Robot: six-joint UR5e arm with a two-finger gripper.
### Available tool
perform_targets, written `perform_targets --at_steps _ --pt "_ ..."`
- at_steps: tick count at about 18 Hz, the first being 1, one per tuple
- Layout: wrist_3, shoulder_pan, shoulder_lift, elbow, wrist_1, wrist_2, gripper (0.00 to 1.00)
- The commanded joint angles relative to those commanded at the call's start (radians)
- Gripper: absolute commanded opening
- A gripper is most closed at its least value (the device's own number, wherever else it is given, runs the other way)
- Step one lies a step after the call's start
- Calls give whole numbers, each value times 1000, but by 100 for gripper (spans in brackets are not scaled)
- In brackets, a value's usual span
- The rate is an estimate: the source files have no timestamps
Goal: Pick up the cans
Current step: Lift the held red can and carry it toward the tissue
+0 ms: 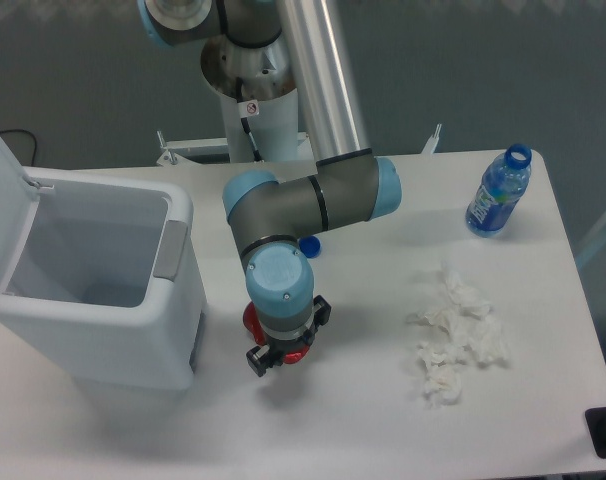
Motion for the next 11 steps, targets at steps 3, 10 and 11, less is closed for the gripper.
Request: perform_targets --at_steps 3,10,11 --pt "58 15 17 23 0 18 71" --pt "284 63 106 58 2 51 71" --pt "323 66 115 60 3 51 71"
